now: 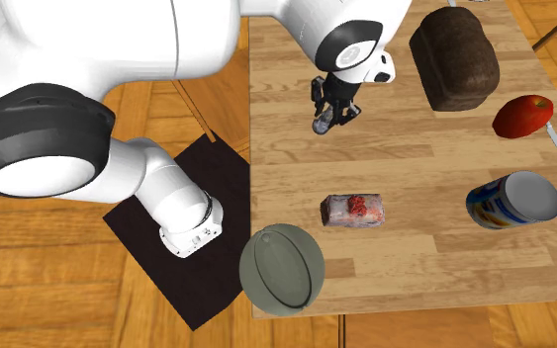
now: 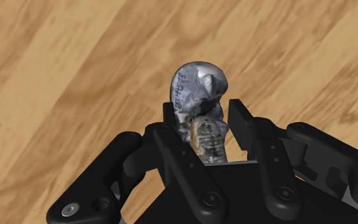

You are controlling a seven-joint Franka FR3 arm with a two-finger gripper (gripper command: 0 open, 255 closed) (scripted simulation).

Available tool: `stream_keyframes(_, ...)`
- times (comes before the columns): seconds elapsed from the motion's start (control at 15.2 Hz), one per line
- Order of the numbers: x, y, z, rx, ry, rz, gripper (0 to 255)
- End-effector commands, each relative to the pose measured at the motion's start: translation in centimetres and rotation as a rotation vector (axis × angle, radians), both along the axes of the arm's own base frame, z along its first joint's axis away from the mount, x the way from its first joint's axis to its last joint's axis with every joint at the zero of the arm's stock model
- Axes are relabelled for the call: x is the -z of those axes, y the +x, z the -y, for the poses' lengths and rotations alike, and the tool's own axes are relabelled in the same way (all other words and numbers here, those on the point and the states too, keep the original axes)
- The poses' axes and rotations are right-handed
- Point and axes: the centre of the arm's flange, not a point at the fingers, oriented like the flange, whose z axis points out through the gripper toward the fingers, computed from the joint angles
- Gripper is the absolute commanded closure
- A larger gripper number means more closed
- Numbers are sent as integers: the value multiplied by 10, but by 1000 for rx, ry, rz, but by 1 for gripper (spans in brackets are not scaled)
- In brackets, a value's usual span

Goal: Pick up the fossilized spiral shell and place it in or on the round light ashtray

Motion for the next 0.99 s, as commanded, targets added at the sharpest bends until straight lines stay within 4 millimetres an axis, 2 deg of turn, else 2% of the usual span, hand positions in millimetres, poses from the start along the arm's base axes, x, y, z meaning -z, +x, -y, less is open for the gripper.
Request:
stream_keyframes(0.0,-8,0,0,0,0,-1,255)
stream_keyframes(0.92,-82,0,0,0,0,-1,255)
